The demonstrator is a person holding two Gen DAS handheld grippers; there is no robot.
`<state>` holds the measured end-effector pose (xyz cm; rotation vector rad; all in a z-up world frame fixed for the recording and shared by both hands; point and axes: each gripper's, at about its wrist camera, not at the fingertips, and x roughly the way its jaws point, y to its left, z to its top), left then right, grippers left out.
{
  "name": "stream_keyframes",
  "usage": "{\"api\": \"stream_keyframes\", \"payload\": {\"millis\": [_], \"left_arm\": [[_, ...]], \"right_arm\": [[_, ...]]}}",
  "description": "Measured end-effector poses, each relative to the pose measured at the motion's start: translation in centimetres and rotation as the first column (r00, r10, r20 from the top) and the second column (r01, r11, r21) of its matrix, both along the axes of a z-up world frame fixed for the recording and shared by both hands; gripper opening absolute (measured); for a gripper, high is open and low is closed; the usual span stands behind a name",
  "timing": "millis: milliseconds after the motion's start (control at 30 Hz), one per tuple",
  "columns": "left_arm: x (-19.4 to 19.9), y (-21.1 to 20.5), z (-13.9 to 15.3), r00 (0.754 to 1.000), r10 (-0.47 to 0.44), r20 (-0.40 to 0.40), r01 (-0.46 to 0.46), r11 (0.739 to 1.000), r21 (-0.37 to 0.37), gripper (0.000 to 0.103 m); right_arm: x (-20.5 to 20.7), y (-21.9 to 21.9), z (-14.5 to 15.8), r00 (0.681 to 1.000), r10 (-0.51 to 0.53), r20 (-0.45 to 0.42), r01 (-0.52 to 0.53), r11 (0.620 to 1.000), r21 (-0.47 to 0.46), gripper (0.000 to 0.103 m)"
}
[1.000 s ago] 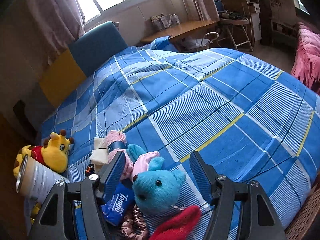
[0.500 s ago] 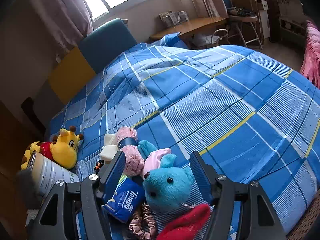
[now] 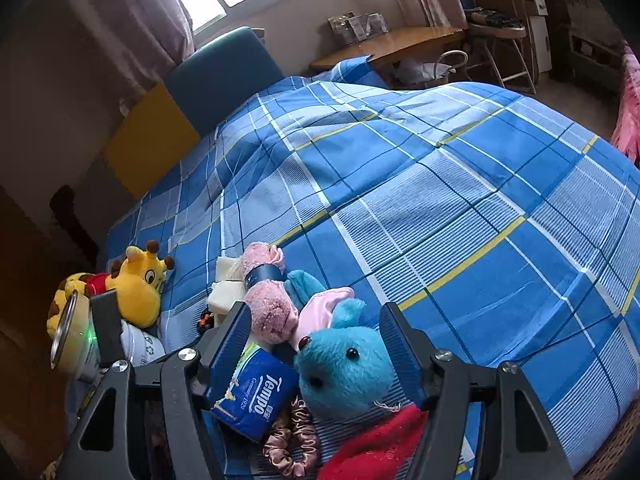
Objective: Organize soft objects
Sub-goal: 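Grasp the black beaded hair tie bundle with the left gripper while the right gripper approaches the beige strip, then grasp the beige cloth strip with the right gripper and lift it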
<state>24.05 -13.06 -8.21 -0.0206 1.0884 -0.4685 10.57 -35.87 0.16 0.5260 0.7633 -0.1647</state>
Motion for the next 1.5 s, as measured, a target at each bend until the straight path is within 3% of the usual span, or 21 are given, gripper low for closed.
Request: {"api": "stream_keyframes", "payload": {"millis": [67,267,433,467,500,633,833,967,1100,1367,1433,1500], "left_arm": [[-1.1,0.9,0.4,1.000,0.009,0.010,-0.009,1.000,0.002,0.027],[-6.2,4.8,1.7,1.000,0.014,-0.009,-0.014,1.000,-0.015,0.027],[-11.0,7.1,0.9,1.000,-0.013,-0.016,0.014,0.997,0.070,0.027],[-11.6,7.3,0.5,1.000,-0.013,-0.013,0.014,0.996,0.088,0.028],[-12.2,7.5,0.1,1.000,-0.011,0.006,0.011,0.996,0.091,0.028],[-12.9,7.3,-0.1,0.999,0.008,0.039,-0.012,0.995,0.103,0.032],[-14.4,7.7,-0.9,0.990,-0.002,0.140,-0.009,0.997,0.075,0.033],[-15.1,8.4,-1.0,0.987,0.006,0.158,-0.016,0.998,0.059,0.033],[-15.7,8.8,-1.0,0.985,0.008,0.172,-0.015,0.999,0.042,0.032],[-15.9,9.0,-0.9,0.981,0.011,0.192,-0.015,1.000,0.019,0.032],[-16.1,9.2,-1.0,0.981,0.015,0.195,-0.017,1.000,0.007,0.032],[-16.1,9.5,-1.0,0.981,0.019,0.192,-0.019,1.000,-0.005,0.032]], "right_arm": [[0.1,0.1,0.0,1.000,0.007,-0.002,-0.007,1.000,-0.009,0.059],[0.2,0.3,-0.1,1.000,0.022,-0.011,-0.023,1.000,-0.015,0.058],[0.2,0.6,-0.2,0.999,0.043,-0.011,-0.043,0.999,-0.004,0.052],[0.2,0.7,-0.2,0.999,0.049,-0.011,-0.049,0.999,-0.003,0.046],[0.2,0.8,-0.2,0.998,0.057,-0.013,-0.057,0.998,-0.005,0.041],[0.5,1.9,-0.3,0.995,0.096,-0.032,-0.097,0.995,-0.026,0.037],[1.6,5.5,-0.6,0.962,0.261,-0.078,-0.266,0.962,-0.061,0.035],[4.2,9.1,-0.8,0.922,0.363,-0.133,-0.376,0.921,-0.098,0.035],[8.8,11.9,-1.5,0.896,0.401,-0.190,-0.429,0.892,-0.142,0.036],[16.9,14.8,-6.7,0.851,0.323,-0.414,-0.455,0.847,-0.275,0.035],[17.5,14.4,-7.2,0.856,0.300,-0.420,-0.442,0.847,-0.296,0.034],[17.5,13.8,-6.8,0.862,0.318,-0.395,-0.435,0.864,-0.253,0.031]]}}
